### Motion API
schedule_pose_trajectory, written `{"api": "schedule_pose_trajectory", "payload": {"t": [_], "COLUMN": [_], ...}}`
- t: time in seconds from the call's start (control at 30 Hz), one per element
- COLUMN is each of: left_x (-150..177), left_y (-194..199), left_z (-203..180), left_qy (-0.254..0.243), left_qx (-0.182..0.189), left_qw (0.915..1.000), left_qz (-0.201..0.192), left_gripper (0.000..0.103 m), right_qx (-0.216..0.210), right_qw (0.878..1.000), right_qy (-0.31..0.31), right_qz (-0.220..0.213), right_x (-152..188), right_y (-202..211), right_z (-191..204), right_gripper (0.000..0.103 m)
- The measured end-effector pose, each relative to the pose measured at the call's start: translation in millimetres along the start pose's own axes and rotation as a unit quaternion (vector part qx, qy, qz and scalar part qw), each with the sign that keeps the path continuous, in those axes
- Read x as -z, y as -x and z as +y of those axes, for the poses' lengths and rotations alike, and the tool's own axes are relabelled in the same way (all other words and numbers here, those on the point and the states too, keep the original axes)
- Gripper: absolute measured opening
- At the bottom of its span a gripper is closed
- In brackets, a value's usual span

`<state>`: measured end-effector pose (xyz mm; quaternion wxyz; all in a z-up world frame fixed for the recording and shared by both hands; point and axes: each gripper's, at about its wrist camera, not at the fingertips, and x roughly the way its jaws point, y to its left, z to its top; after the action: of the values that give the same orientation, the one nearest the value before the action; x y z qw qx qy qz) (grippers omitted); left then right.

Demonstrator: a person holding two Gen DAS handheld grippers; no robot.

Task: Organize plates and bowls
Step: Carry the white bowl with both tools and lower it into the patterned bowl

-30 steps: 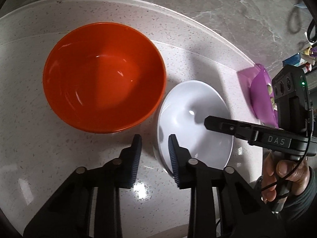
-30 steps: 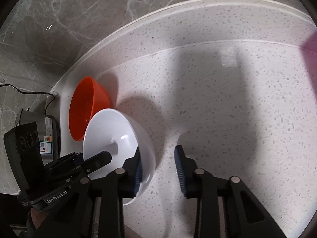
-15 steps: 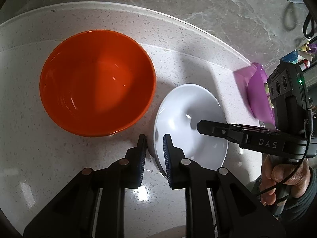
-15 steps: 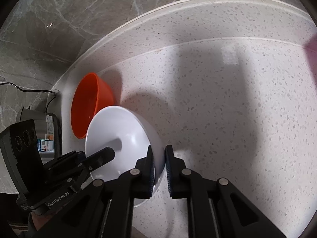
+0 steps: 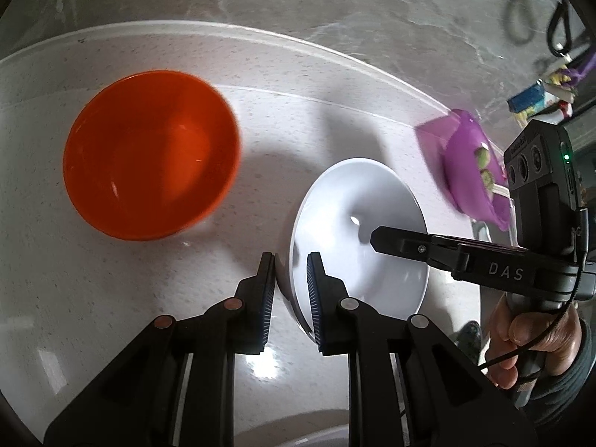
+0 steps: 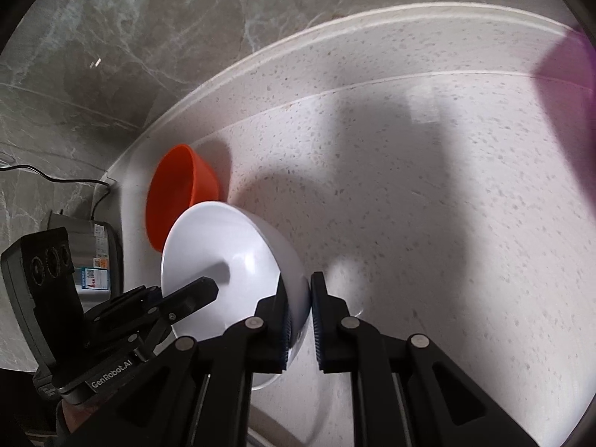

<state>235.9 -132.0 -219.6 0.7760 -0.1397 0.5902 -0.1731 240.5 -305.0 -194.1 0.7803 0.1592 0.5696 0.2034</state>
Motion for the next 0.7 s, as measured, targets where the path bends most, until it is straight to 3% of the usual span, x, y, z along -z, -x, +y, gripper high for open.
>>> {"api": "schedule_pose_trajectory", "payload": {"t": [0.33, 0.7], "left_x": [19.3, 60.0], "left_y": [14.9, 32.5], "left_z": [-50.6, -108.5], "left_qy": [-0.038, -0.079], "left_qx": [0.020, 0.048], "left_qw": [0.9991, 0.9956], "left_qz": [0.001, 0.014], "left_gripper": [0.016, 0.016], "right_qx": [0.009, 0.004], "right_qw": [0.999, 0.997], "right_qy": [-0.007, -0.035], "right_qz": [-0.035, -0.062], "right_x": [30.6, 90.0], "right_y": [52.0, 96.5], "right_z": [-3.1, -19.9], "right_gripper": [0.012, 0.012]}}
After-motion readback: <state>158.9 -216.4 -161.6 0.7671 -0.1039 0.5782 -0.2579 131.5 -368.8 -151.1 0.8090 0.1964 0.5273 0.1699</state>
